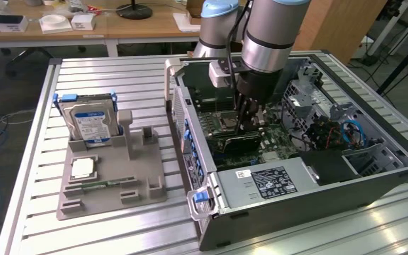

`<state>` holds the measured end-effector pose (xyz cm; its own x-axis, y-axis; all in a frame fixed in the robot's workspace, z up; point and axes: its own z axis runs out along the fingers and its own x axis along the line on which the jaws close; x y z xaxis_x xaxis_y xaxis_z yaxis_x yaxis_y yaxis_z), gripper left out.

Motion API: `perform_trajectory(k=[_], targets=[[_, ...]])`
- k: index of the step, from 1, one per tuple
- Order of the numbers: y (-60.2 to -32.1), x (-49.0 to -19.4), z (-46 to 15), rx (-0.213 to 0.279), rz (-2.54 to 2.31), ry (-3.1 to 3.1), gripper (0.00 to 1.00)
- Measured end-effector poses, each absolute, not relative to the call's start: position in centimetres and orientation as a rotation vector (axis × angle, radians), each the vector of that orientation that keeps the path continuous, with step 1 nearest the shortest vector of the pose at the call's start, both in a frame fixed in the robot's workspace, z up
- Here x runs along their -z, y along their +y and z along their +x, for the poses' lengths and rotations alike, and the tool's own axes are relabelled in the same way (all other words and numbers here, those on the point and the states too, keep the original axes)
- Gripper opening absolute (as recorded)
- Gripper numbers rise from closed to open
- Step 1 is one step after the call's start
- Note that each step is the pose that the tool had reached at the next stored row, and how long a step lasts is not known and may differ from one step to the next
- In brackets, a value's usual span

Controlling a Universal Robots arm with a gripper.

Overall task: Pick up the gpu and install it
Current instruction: 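Insert the gpu into the slot, then press down on the gpu until it lock into place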

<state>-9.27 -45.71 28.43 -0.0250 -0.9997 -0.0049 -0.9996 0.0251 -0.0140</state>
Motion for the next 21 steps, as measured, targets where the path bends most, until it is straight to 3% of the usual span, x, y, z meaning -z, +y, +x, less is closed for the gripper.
perform_trajectory(k=[21], targets=[[-45.8, -27.1, -9.3, 0.01, -2.184, 2.24, 0.11]])
